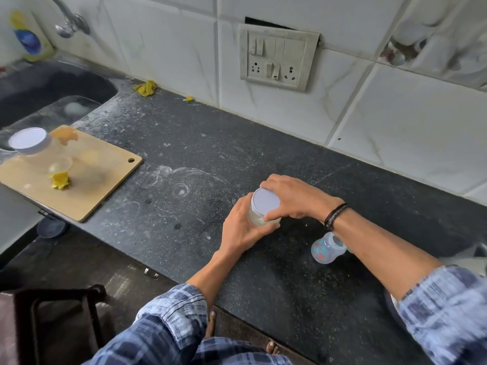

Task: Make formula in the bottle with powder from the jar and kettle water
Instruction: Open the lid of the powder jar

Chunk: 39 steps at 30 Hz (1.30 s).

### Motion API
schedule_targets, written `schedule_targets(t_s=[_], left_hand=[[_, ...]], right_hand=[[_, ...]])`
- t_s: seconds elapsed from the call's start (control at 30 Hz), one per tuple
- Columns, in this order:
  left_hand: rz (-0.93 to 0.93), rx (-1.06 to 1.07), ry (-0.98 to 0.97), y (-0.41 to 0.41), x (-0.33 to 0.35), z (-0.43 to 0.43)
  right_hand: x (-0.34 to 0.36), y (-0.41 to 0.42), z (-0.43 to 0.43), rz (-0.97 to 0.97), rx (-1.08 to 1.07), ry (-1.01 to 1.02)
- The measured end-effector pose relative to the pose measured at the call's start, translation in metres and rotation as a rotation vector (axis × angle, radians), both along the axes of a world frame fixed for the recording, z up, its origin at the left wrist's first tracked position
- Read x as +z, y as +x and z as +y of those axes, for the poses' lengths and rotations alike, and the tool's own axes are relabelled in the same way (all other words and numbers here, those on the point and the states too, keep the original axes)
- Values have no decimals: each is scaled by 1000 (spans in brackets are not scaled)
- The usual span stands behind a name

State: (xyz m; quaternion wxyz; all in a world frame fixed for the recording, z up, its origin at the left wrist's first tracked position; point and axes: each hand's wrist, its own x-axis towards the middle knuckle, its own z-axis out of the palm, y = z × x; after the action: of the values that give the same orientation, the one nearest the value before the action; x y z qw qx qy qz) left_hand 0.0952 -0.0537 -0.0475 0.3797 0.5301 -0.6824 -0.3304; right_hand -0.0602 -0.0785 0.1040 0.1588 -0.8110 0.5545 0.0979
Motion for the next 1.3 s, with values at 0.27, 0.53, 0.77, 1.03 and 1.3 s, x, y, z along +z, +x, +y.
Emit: schedule_targets(t_s=[0.27, 0.53, 0.77, 1.03, 1.3], left_hand=[[-12, 12, -10, -1, -1, 2], [-23, 26, -13, -2, -1, 1], [-39, 26, -6, -2, 0, -2], [-14, 15, -22, -1, 0, 1], [-30, 7, -32, -2, -1, -1]], right_hand=[[-10, 22, 8, 81, -213, -87], [-6, 11, 5, 59, -59, -84], [7, 7, -11, 154, 175, 54], [-1, 13, -4, 104, -57, -69], [10, 10, -9, 11, -3, 95]])
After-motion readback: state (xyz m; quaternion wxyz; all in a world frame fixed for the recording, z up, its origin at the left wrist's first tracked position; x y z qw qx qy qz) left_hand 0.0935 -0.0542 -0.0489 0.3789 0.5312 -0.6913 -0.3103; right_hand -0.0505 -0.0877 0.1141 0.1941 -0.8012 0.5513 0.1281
